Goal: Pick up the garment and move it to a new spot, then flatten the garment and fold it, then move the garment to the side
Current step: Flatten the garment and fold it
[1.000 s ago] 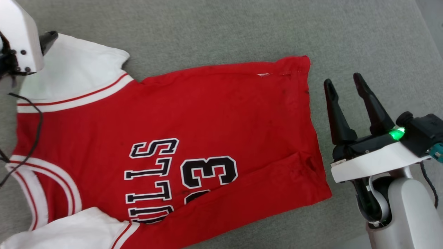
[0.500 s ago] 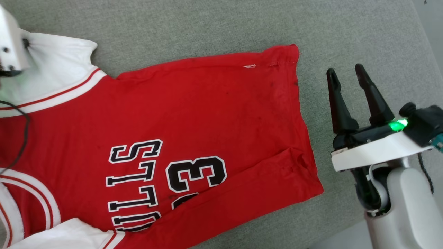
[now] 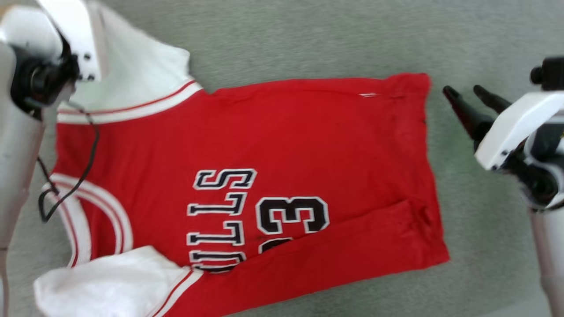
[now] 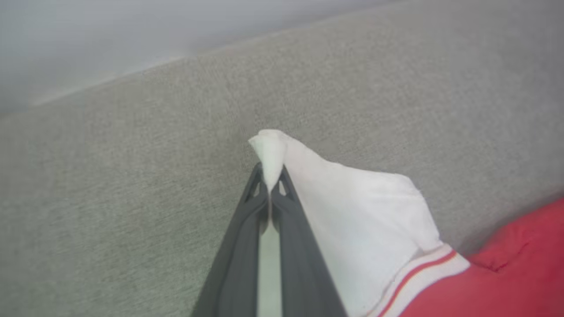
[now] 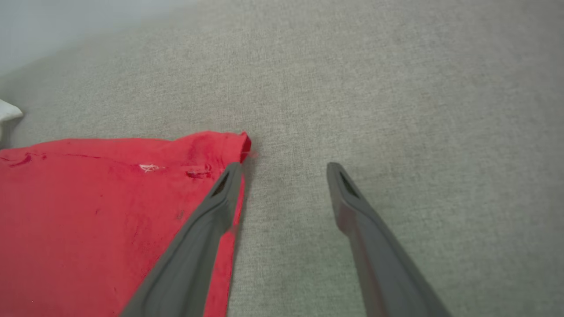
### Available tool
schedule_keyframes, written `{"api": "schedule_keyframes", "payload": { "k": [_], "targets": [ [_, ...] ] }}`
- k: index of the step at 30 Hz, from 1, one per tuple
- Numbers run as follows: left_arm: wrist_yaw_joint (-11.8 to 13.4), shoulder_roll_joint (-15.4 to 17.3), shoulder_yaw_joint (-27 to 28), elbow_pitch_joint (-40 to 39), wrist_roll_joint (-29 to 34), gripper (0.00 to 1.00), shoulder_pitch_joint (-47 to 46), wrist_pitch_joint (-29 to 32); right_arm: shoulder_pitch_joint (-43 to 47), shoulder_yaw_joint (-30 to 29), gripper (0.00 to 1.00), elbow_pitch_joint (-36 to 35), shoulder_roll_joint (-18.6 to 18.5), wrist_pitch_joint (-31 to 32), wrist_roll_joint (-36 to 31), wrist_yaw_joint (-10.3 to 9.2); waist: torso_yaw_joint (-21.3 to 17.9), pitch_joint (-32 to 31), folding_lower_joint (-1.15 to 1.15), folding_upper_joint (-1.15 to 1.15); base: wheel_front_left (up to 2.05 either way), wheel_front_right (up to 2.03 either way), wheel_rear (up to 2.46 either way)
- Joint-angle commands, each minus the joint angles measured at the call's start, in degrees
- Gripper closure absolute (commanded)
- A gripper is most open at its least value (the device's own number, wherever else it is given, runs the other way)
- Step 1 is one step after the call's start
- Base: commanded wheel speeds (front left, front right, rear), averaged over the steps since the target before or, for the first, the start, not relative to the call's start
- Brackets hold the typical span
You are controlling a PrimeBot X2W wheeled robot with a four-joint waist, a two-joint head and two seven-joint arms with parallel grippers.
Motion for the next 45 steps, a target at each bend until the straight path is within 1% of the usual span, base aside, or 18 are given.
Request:
{"api": "schedule_keyframes", "payload": {
  "k": [1, 3, 6, 9, 12, 13, 14, 15, 18, 21, 25, 29, 33, 38, 43, 45],
  "targets": [
    [-0.4, -0.7, -0.2, -0.8, 0.4, 1.0, -1.0, -0.9, -1.8, -0.1, 0.0, 0.8, -0.6, 2.0, 0.4, -0.02, 2.9, 0.2, 0.0, 0.0, 0.0, 0.0, 0.0],
    [-0.4, -1.4, -0.5, -2.3, 1.0, 1.0, -2.0, -2.1, -4.0, 0.0, 0.0, 2.1, -1.1, 6.0, 0.6, -0.02, 4.4, 0.8, 0.0, 0.0, 0.0, 0.0, 0.0],
    [-0.5, -2.1, -0.8, -4.4, 1.5, 1.0, -2.8, -3.4, -6.8, 0.5, 0.0, 4.5, -1.3, 10.2, 0.3, -0.02, 6.1, 2.0, 0.0, 0.0, 0.0, 0.0, 0.0],
    [-0.5, -2.5, -1.1, -5.9, 1.8, 1.0, -2.4, -4.2, -8.9, 1.2, 0.0, 7.7, -0.9, 13.6, 0.1, -0.02, 7.2, 2.9, 0.0, 0.0, 0.0, 0.0, 0.0],
    [-0.5, -2.5, -1.2, -6.8, 1.6, 1.0, -1.1, -4.9, -8.9, 2.1, 0.0, 11.8, 0.2, 17.5, -0.1, -0.02, 7.8, 3.4, 0.0, 0.0, 0.0, 0.0, 0.0],
    [-0.5, -2.4, -1.1, -7.0, 1.4, 1.0, -0.8, -5.2, -8.7, 2.3, 0.22, 12.9, 0.6, 18.7, -0.2, -0.02, 7.8, 3.4, 0.0, 0.0, 0.0, 0.0, 0.0],
    [-0.5, -2.4, -1.1, -7.3, 1.2, 1.0, -0.5, -5.4, -8.7, 2.6, 0.63, 13.6, 0.9, 19.5, -0.5, -0.02, 7.9, 3.5, 0.0, 0.0, 0.0, 0.0, 0.0],
    [-0.5, -2.3, -1.0, -7.4, 1.1, 1.0, -0.3, -5.6, -8.9, 2.7, 1.0, 13.8, 1.1, 19.7, -0.6, -0.02, 8.0, 3.6, 0.0, 0.0, 0.0, 0.0, 0.0],
    [-0.5, -2.3, -0.6, -7.4, 0.4, 1.0, 0.8, -6.3, -9.8, 3.0, 1.0, 13.5, 0.9, 19.1, -0.8, -0.02, 8.0, 3.2, 0.0, 0.0, 0.0, 0.0, 0.0],
    [-1.1, -2.8, 0.5, -7.4, -1.7, 1.0, 2.6, -7.4, -11.0, 2.5, 1.0, 11.4, -1.1, 16.4, -1.4, -0.02, 8.2, 1.9, 0.0, 0.0, 0.0, 0.0, 0.0],
    [-1.4, -2.4, 1.6, -8.5, -3.1, 1.0, 5.8, -10.2, -10.6, 1.6, 1.0, 8.0, -2.9, 12.9, -2.8, -0.02, 8.7, -1.5, 0.0, 0.0, 0.0, 0.0, 0.0],
    [-0.6, -1.9, 2.8, -10.9, -4.1, 1.0, 11.0, -13.3, -7.7, 0.9, 1.0, 4.6, -3.4, 11.2, -3.8, -0.02, 9.3, -5.7, 0.0, 0.0, 0.0, 0.0, 0.0],
    [0.7, -1.6, 4.6, -13.7, -6.1, 1.0, 18.4, -16.8, -2.6, -0.2, 1.0, 1.5, -3.1, 10.1, -3.9, -0.03, 10.1, -10.1, 0.0, 0.0, 0.0, 0.0, 0.0],
    [2.3, -1.8, 7.2, -17.1, -9.5, 1.0, 30.3, -22.0, 6.3, -0.8, 1.0, -1.3, -2.2, 9.2, -3.7, -0.02, 11.3, -15.6, 0.0, 0.0, 0.0, 0.0, 0.0],
    [3.8, -2.7, 8.8, -19.2, -13.3, 1.0, 42.4, -24.6, 14.8, -1.5, 1.0, -2.5, -0.3, 7.5, -2.6, -0.02, 11.7, -19.0, 0.0, 0.0, 0.0, 0.0, 0.0],
    [4.5, -3.5, 9.4, -19.4, -15.0, 1.0, 47.1, -25.4, 17.8, -2.1, 1.0, -2.4, 0.5, 6.4, -2.3, -0.02, 11.7, -19.7, 0.0, 0.0, 0.0, 0.0, 0.0]
  ]
}}
